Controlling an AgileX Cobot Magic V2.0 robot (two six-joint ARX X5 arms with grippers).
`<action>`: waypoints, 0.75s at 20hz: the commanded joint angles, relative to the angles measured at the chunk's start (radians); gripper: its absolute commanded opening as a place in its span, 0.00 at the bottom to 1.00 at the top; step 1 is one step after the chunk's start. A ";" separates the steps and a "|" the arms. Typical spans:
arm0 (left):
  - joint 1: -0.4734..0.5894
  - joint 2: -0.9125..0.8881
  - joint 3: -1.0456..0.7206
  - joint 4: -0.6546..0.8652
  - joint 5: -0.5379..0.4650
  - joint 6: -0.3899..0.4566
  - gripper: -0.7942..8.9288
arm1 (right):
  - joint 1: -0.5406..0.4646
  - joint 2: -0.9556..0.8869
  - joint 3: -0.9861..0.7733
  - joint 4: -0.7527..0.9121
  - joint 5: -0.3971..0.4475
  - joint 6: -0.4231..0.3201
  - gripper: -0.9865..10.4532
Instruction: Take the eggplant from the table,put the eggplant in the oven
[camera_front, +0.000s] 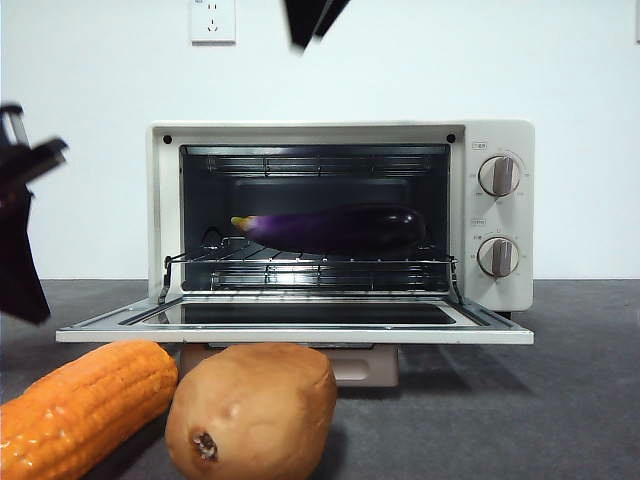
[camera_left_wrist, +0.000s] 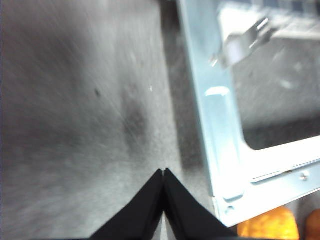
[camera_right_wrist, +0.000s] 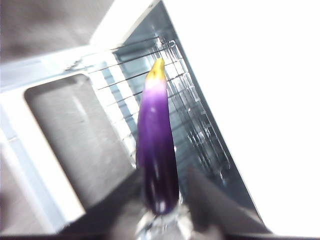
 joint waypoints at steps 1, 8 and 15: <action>0.001 0.074 0.005 0.024 0.027 0.014 0.09 | 0.013 -0.071 0.025 -0.046 -0.032 0.056 0.10; 0.018 0.195 0.005 0.040 0.176 0.085 0.09 | 0.012 -0.268 0.025 -0.073 -0.035 0.061 0.09; 0.094 0.254 0.005 0.047 0.360 0.154 0.09 | 0.011 -0.367 0.025 -0.074 -0.024 0.063 0.09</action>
